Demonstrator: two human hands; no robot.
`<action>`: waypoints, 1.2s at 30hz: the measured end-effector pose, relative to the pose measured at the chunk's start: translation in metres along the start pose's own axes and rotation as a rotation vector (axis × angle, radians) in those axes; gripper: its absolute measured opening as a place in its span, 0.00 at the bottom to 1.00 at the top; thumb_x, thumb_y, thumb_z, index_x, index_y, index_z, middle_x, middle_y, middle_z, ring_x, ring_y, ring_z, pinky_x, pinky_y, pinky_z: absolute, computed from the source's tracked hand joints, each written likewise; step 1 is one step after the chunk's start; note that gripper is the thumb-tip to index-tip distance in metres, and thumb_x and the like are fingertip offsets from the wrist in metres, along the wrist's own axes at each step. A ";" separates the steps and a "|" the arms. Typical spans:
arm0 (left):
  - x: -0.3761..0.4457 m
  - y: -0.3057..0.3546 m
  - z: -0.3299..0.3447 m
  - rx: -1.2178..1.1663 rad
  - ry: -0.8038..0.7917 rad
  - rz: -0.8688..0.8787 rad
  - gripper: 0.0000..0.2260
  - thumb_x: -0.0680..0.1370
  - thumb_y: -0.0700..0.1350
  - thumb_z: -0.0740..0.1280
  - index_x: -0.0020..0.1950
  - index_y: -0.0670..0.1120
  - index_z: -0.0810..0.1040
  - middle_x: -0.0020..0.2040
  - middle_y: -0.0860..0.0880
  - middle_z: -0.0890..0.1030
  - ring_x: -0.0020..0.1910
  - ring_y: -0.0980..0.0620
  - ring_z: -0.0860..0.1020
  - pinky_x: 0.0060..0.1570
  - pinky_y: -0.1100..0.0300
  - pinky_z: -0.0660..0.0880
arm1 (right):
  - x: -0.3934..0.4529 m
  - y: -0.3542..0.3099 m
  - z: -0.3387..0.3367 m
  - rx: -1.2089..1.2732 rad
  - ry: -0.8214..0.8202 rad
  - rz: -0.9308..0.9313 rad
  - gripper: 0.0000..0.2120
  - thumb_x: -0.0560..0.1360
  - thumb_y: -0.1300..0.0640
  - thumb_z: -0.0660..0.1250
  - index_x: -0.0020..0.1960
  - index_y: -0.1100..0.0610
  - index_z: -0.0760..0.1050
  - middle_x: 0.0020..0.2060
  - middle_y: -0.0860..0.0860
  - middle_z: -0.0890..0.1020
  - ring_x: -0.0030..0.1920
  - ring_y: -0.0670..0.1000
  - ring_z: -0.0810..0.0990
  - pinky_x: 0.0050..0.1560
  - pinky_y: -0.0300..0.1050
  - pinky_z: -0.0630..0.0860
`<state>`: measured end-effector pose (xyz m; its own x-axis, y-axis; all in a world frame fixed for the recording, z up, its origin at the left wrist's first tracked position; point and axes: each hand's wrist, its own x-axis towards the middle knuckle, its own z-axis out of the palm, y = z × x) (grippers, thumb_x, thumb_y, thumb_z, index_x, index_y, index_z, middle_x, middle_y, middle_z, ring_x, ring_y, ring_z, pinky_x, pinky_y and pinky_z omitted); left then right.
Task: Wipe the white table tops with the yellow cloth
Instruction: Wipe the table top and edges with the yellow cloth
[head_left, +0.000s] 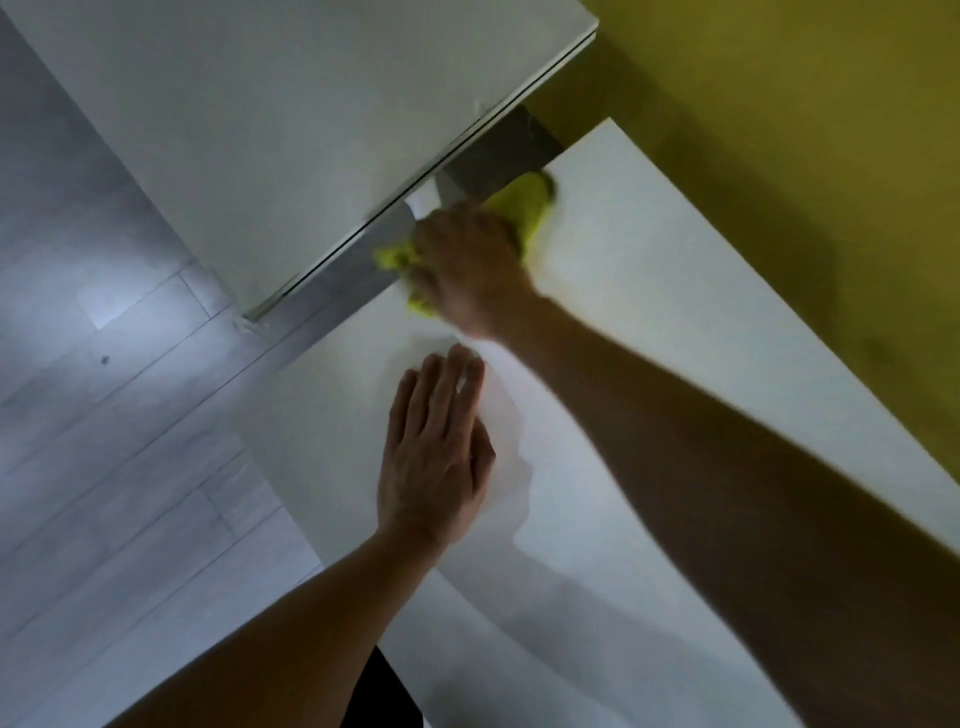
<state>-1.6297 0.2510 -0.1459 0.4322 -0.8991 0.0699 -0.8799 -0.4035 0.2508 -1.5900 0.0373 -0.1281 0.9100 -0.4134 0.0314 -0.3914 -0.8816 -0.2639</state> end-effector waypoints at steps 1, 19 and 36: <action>0.000 -0.001 0.000 0.006 -0.006 -0.009 0.27 0.84 0.46 0.56 0.83 0.42 0.62 0.81 0.39 0.66 0.81 0.40 0.64 0.81 0.42 0.61 | -0.004 -0.020 0.007 0.003 -0.011 -0.078 0.20 0.80 0.41 0.53 0.58 0.54 0.74 0.54 0.53 0.79 0.56 0.57 0.77 0.60 0.56 0.70; 0.004 -0.007 -0.003 0.014 -0.037 -0.008 0.28 0.84 0.47 0.55 0.84 0.43 0.59 0.84 0.42 0.61 0.83 0.42 0.59 0.80 0.41 0.61 | 0.042 0.116 -0.031 -0.011 0.234 0.607 0.20 0.83 0.45 0.53 0.66 0.57 0.70 0.62 0.55 0.75 0.64 0.57 0.72 0.63 0.56 0.69; 0.102 0.070 0.016 -0.003 -0.137 0.181 0.30 0.83 0.51 0.53 0.85 0.44 0.58 0.84 0.42 0.60 0.83 0.39 0.59 0.83 0.44 0.53 | -0.109 0.145 -0.034 0.024 0.273 0.815 0.21 0.82 0.46 0.53 0.68 0.58 0.68 0.60 0.60 0.74 0.59 0.63 0.73 0.58 0.59 0.71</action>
<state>-1.6499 0.1281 -0.1363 0.2365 -0.9715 -0.0182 -0.9400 -0.2335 0.2489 -1.7503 -0.0530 -0.1367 0.2803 -0.9584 0.0530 -0.9027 -0.2820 -0.3250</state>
